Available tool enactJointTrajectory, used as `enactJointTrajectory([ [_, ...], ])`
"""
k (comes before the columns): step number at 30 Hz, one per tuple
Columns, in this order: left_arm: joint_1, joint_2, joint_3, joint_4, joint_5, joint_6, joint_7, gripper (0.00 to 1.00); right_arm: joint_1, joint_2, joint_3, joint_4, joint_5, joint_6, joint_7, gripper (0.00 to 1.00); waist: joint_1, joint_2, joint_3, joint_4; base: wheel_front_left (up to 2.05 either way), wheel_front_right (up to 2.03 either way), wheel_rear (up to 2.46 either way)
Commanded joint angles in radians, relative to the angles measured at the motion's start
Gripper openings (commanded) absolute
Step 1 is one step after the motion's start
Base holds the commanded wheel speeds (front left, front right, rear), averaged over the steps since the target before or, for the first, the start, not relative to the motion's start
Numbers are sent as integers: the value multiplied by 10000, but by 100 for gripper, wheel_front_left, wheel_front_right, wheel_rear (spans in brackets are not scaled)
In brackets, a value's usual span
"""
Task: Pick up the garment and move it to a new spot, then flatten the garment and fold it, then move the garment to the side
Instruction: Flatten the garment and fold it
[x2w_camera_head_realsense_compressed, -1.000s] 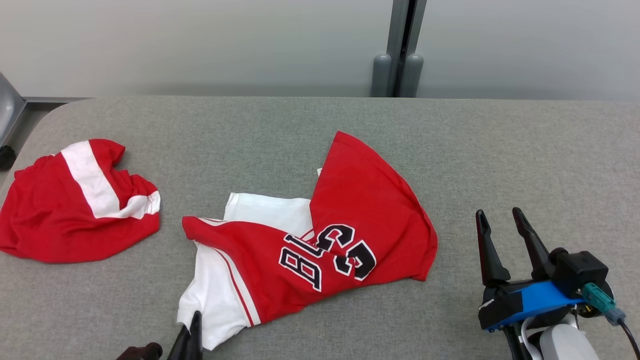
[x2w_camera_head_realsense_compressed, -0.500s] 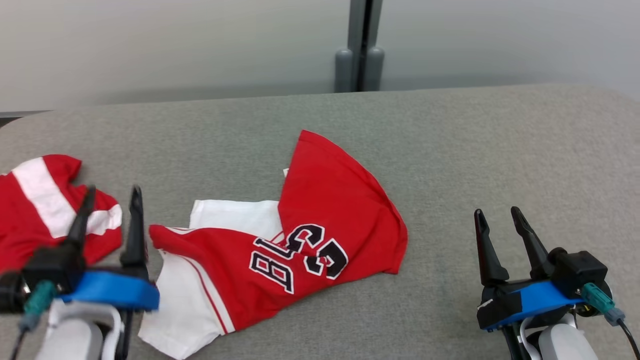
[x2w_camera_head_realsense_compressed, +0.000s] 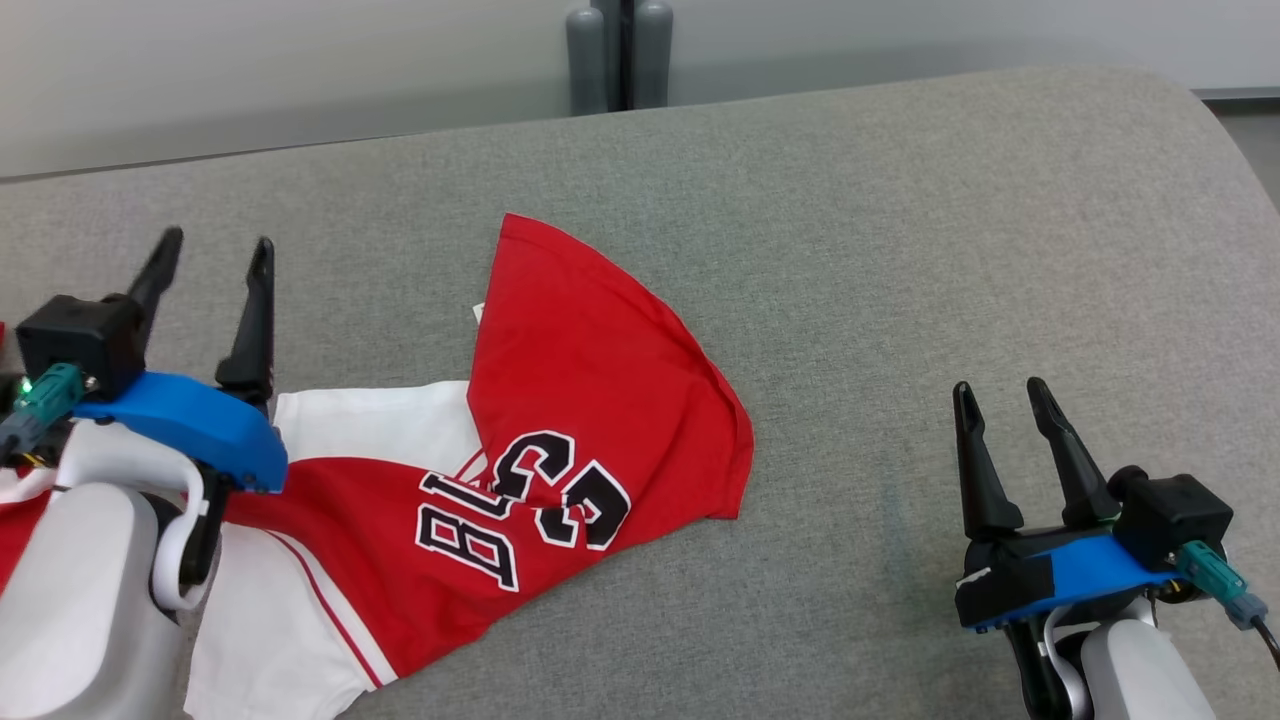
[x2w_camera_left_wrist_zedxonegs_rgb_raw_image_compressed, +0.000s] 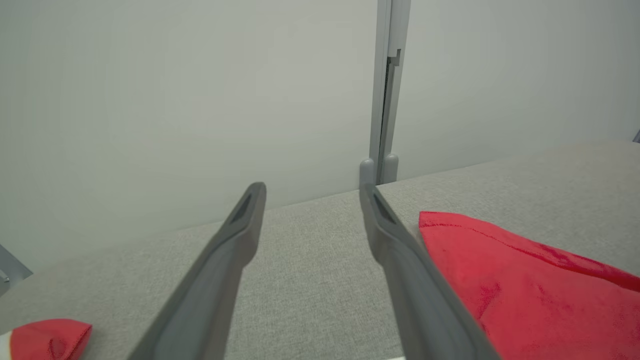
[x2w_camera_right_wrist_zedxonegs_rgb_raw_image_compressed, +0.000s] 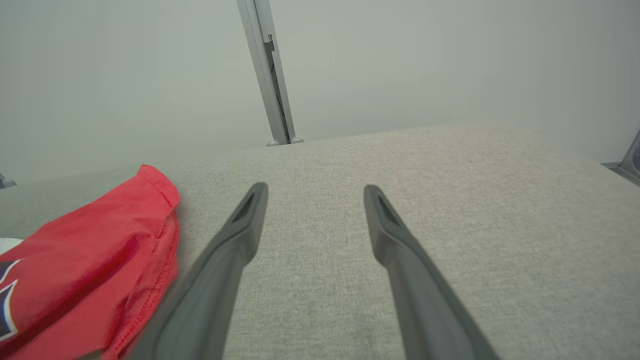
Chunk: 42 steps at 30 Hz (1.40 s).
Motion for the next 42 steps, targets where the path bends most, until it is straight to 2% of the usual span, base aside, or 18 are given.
enactJointTrajectory([
  [1, -77, -56, -17, 214, -123, -57, 119, 100, -131, -45, -7, -21, 21, 5, -39, 100, -1, 0, 22, -29, 0, 0, 0],
  [11, -33, -239, -820, 2482, -591, -564, 869, 100, -237, -45, -110, -77, -12, 5, -39, 100, -1, 0, 252, -52, 0, 0, 0],
  [25, -674, -337, -1993, 4339, -1436, -740, 2530, 100, -304, -45, -63, -34, -58, 5, -39, 100, -1, 0, 315, -153, 0, 0, 0],
  [26, -708, -296, -2130, 4394, -1417, -741, 2599, 44, -309, -45, -46, -35, -40, 5, -39, 100, -1, 0, 320, -172, 0, 0, 0],
  [27, -755, -270, -2206, 4458, -1499, -742, 2615, 10, -323, -45, -23, -32, -22, 5, -39, 100, -1, 0, 325, -194, 0, 0, 0],
  [28, -823, -289, -2278, 4519, -1610, -743, 2635, 0, -337, -47, -18, -29, -11, 5, -39, 100, -1, 0, 323, -206, 0, 0, 0],
  [33, -1302, -146, -2608, 4559, -1871, -716, 2291, 0, -276, -43, -43, 48, -36, 5, -39, 100, -1, 0, 149, -209, 0, 0, 0],
  [42, -1996, 225, -2920, 3798, -2084, -717, 1145, 0, 2, -45, -69, 188, -63, 5, -39, 100, -1, 0, -599, 2, 0, 0, 0],
])
